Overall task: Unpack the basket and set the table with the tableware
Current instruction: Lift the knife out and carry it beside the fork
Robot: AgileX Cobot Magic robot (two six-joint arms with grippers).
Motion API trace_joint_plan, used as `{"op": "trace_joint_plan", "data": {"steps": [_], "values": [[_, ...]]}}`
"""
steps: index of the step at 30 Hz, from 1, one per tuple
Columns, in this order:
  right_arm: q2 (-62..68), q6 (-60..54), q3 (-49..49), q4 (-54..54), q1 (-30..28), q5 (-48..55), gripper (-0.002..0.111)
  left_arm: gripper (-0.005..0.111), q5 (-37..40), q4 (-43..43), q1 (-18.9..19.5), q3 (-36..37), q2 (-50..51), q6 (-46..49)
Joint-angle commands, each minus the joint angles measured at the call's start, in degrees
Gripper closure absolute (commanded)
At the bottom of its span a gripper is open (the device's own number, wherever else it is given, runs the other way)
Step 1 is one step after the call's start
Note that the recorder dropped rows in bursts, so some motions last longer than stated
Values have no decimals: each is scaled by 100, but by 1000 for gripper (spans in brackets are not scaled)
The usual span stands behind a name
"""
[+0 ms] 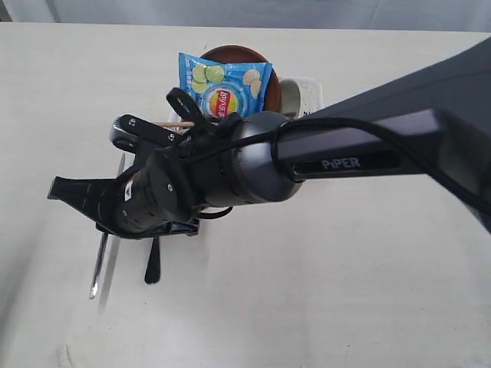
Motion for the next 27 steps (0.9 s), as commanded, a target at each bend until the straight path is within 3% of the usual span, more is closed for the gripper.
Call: {"op": "trace_joint_plan", "data": {"steps": [1, 27], "values": [[91, 20, 0, -21, -171, -17, 109, 107, -12, 5, -27, 21, -21, 17], [114, -309, 0, -86, -419, 326, 108, 107, -12, 5, -27, 21, -21, 17]]}}
